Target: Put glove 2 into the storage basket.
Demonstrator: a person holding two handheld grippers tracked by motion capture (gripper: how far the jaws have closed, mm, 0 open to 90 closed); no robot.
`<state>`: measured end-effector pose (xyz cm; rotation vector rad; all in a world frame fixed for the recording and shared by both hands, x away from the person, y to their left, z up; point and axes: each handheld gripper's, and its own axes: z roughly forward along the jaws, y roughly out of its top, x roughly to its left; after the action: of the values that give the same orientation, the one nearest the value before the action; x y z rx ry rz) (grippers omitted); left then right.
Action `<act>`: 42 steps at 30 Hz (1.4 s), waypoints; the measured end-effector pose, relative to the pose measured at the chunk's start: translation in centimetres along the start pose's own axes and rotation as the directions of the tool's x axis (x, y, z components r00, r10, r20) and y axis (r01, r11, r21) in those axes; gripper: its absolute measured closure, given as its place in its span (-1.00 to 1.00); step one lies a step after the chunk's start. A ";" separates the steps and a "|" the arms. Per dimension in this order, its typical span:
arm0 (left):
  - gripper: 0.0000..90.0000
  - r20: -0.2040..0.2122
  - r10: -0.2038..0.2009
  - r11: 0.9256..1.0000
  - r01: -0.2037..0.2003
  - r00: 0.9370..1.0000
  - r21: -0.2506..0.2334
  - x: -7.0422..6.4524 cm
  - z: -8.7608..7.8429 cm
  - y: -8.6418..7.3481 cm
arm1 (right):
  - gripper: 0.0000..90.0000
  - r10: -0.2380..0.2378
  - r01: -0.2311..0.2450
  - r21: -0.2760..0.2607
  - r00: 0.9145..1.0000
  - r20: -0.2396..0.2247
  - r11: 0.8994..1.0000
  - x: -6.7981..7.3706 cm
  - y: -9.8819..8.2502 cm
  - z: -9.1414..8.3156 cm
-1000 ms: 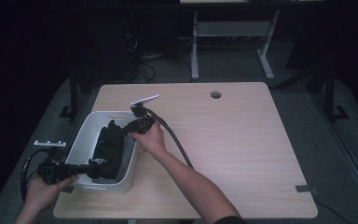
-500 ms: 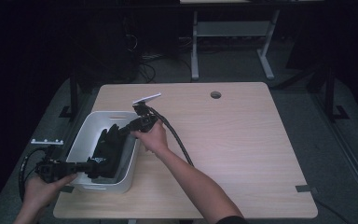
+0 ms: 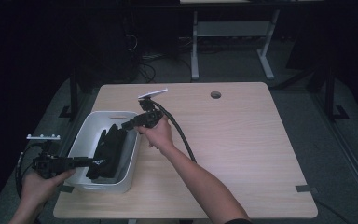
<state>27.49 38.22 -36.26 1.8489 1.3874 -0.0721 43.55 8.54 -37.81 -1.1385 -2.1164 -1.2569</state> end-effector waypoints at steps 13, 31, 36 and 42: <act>0.29 0.016 0.030 0.999 -0.030 0.999 -0.016 -1.7 0.4 1.4 | 0.34 0.004 -0.005 -0.048 1.000 -0.020 0.999 -0.4 0.1 -3.5; 0.09 0.056 0.066 0.997 -0.065 0.996 -0.034 -3.8 1.3 3.0 | 0.31 0.011 -0.013 -0.099 1.000 -0.027 0.995 -1.1 -0.2 -7.1; 0.04 0.067 0.075 0.996 -0.072 0.995 -0.046 -4.5 1.6 3.5 | 0.30 0.013 -0.016 -0.114 1.000 -0.026 0.993 -1.3 -0.4 -8.1; 0.00 0.083 0.095 0.995 -0.092 0.992 -0.043 -5.5 2.3 4.0 | 0.30 0.025 -0.028 -0.129 0.999 -0.027 0.991 -1.7 -0.7 -9.4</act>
<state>29.53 32.18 -32.96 1.8539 1.2346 -0.0740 43.54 -0.50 -34.70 -1.1940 -2.0202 -1.4067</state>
